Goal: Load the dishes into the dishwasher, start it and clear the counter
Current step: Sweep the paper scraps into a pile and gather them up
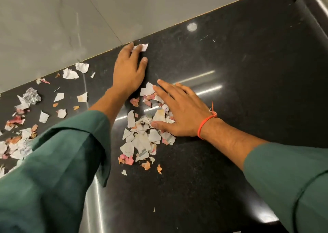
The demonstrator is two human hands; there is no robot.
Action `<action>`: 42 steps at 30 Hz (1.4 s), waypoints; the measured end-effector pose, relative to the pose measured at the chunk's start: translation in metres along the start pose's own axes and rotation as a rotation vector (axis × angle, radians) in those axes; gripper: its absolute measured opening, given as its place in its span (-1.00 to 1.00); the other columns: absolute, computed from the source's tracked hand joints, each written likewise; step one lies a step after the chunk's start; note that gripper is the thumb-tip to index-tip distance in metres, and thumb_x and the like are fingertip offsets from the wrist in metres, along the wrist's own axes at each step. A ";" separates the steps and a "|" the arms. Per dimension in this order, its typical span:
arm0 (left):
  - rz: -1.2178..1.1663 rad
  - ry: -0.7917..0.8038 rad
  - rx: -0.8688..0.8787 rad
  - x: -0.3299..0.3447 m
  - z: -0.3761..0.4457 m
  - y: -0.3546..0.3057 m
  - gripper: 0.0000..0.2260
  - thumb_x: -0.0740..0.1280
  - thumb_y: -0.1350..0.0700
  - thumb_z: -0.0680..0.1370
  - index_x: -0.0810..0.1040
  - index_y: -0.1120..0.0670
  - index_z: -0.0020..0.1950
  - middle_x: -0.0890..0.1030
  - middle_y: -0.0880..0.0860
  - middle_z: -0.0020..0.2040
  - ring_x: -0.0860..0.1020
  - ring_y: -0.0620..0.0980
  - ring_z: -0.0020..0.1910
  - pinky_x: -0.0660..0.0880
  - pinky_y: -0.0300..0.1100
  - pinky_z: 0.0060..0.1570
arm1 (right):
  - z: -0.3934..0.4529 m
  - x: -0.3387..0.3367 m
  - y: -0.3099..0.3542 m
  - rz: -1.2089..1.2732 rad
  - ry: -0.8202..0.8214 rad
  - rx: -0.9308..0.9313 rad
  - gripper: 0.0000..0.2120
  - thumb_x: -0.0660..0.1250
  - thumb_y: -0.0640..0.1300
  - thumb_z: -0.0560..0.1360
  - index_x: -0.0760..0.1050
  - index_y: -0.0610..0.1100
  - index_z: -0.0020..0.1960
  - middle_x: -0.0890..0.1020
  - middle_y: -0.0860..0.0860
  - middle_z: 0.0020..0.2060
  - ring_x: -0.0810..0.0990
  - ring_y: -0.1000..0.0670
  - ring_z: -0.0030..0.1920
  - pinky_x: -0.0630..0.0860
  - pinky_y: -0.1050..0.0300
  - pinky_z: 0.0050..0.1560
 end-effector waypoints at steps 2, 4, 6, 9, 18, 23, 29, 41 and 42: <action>0.017 0.015 0.006 0.004 -0.008 -0.002 -0.50 0.06 -0.09 0.70 0.27 0.07 0.62 0.24 0.12 0.63 0.14 0.15 0.62 0.09 0.12 0.59 | 0.000 0.000 0.000 0.003 0.001 -0.002 -0.03 -0.02 0.56 0.47 -0.01 -0.08 0.64 0.06 -0.05 0.63 0.11 -0.03 0.59 0.01 -0.03 0.59; -0.055 0.034 0.024 0.003 -0.029 -0.006 -0.52 0.04 -0.04 0.72 0.26 0.06 0.63 0.21 0.07 0.65 0.09 0.09 0.65 0.03 0.13 0.60 | 0.000 -0.001 0.000 0.013 -0.006 0.002 -0.02 -0.02 0.56 0.47 -0.01 -0.09 0.64 0.05 -0.06 0.63 0.11 -0.04 0.59 0.00 -0.03 0.60; -0.146 0.062 0.045 -0.002 -0.062 -0.012 -0.54 0.03 -0.03 0.73 0.27 0.04 0.62 0.21 0.03 0.65 0.07 0.02 0.65 0.02 0.15 0.61 | -0.001 -0.002 0.000 0.029 -0.008 -0.001 -0.01 -0.02 0.56 0.47 -0.03 -0.09 0.65 0.04 -0.07 0.63 0.10 -0.04 0.59 -0.01 -0.02 0.60; -0.222 0.102 0.016 -0.004 -0.121 -0.021 -0.57 0.04 -0.01 0.74 0.29 0.02 0.62 0.19 -0.03 0.65 0.03 -0.11 0.65 0.00 0.13 0.62 | -0.001 -0.002 -0.001 0.053 -0.008 -0.009 0.00 -0.04 0.57 0.46 -0.07 -0.08 0.65 0.00 -0.08 0.63 0.10 -0.05 0.60 -0.01 -0.04 0.60; -0.351 0.013 -0.081 -0.014 -0.212 -0.055 -0.59 0.13 -0.01 0.71 0.42 0.05 0.54 0.34 -0.03 0.59 0.24 -0.11 0.59 0.23 0.02 0.55 | -0.001 -0.001 -0.002 0.093 -0.013 -0.040 -0.02 -0.03 0.57 0.46 0.02 -0.06 0.64 0.06 -0.08 0.63 0.08 -0.04 0.60 0.05 -0.10 0.58; -0.362 -0.327 -0.568 -0.022 -0.237 -0.016 -0.59 0.10 -0.02 0.72 0.39 0.04 0.55 0.38 -0.05 0.56 0.29 -0.15 0.55 0.24 0.00 0.56 | -0.001 0.001 -0.002 0.061 0.008 -0.053 -0.06 -0.10 0.57 0.46 0.10 -0.03 0.62 0.10 -0.06 0.62 0.05 -0.07 0.61 0.04 -0.16 0.57; -0.192 -0.229 -0.533 0.000 -0.213 -0.034 -0.55 0.00 -0.12 0.69 0.36 -0.02 0.52 0.39 0.02 0.54 0.22 0.05 0.59 0.10 0.10 0.57 | -0.001 0.001 0.000 0.058 -0.006 -0.082 -0.11 -0.13 0.55 0.47 0.18 0.02 0.60 0.17 -0.04 0.61 0.08 -0.08 0.61 0.02 -0.18 0.57; -0.517 -0.434 -0.610 0.005 -0.233 -0.105 -0.64 0.17 0.05 0.71 0.39 -0.01 0.52 0.46 -0.28 0.36 0.39 -0.38 0.35 0.38 -0.14 0.43 | -0.003 -0.004 -0.003 0.228 -0.063 -0.099 -0.25 -0.08 0.48 0.49 0.49 0.01 0.36 0.39 0.01 0.49 0.27 0.00 0.53 0.05 -0.17 0.56; -0.471 -0.488 -0.648 0.003 -0.246 -0.102 -0.65 0.17 0.06 0.71 0.41 -0.03 0.50 0.44 -0.35 0.33 0.37 -0.40 0.34 0.36 -0.14 0.42 | -0.003 -0.004 -0.005 0.270 -0.082 -0.087 -0.27 -0.06 0.48 0.50 0.52 0.01 0.31 0.41 0.01 0.47 0.30 0.01 0.51 0.07 -0.15 0.56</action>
Point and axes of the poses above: each hand's wrist, its own z-axis towards the middle knuckle, its own x-axis out of the palm, y = z × x, the point moved 3 cm from there along z, towards the middle knuckle
